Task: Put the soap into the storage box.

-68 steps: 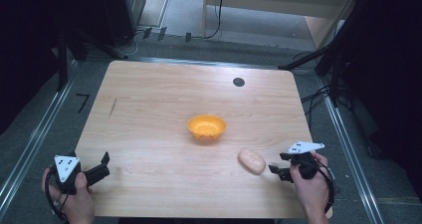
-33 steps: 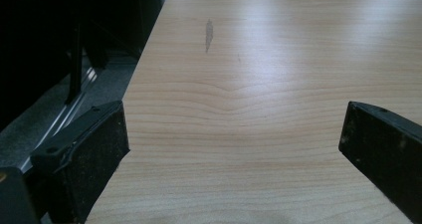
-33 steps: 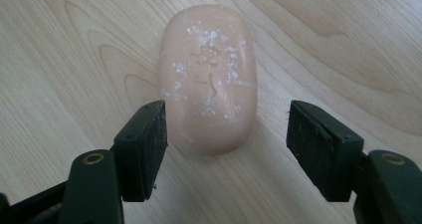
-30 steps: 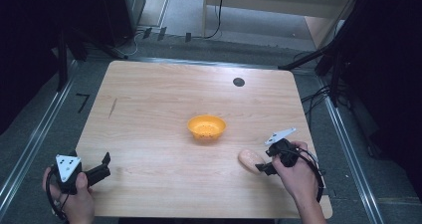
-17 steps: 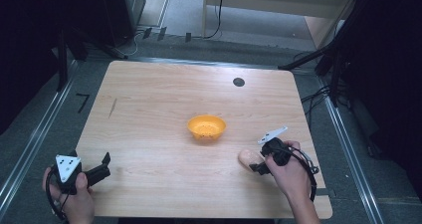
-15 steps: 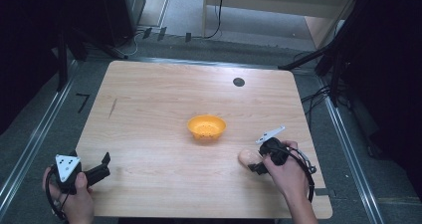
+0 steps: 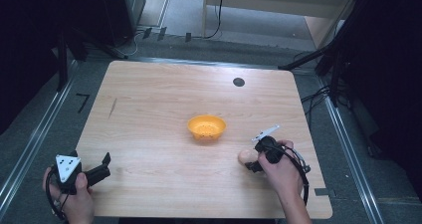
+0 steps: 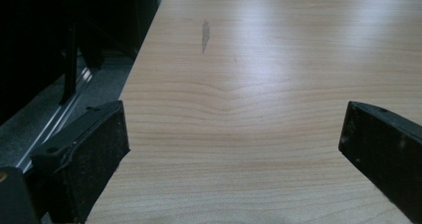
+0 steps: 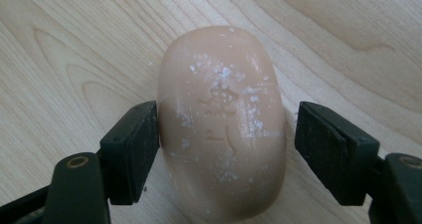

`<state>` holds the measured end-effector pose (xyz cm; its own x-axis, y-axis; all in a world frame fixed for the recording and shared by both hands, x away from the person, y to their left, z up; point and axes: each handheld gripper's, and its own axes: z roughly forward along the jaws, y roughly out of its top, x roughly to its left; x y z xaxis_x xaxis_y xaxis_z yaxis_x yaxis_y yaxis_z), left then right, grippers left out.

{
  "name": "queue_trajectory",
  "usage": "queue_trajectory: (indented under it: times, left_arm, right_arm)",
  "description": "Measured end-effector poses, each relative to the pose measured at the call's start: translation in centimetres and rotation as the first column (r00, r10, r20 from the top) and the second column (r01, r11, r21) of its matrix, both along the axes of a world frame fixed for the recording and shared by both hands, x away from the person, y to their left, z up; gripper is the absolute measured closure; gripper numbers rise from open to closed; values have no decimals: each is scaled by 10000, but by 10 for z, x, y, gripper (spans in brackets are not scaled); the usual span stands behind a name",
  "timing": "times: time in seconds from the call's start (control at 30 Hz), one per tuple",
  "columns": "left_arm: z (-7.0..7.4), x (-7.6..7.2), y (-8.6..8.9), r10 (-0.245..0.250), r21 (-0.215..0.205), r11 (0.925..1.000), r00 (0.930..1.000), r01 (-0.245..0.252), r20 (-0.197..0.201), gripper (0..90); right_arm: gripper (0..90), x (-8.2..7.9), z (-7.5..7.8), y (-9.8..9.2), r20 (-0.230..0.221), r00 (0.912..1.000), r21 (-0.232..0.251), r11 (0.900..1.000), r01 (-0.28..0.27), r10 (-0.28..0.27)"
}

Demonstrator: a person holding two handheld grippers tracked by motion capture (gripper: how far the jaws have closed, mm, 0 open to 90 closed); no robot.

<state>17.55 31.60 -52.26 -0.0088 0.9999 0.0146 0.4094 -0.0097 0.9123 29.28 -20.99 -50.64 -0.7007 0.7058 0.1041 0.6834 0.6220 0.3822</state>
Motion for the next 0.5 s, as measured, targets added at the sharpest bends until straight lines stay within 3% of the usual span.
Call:
queue_trajectory:
  times: [0.2, 0.37, 0.5]
  left_arm:
    - [0, 0, -1, -38, 101, 9999, 10000, 38, 24, 0]
    - [0, 0, 0, -38, 46, 10000, 10000, 38, -19, 0]
    - [0, 1, 0, 3, -14, 10000, 10000, -3, -66, 0]
  right_arm:
    - [289, 0, -3, 2, -166, 9999, -112, 9999, -4, 2]
    - [309, -1, -6, 8, -29, 9999, -405, 9991, -120, 119]
    - [312, -3, -8, 12, 330, 9989, -771, 9966, -295, 321]
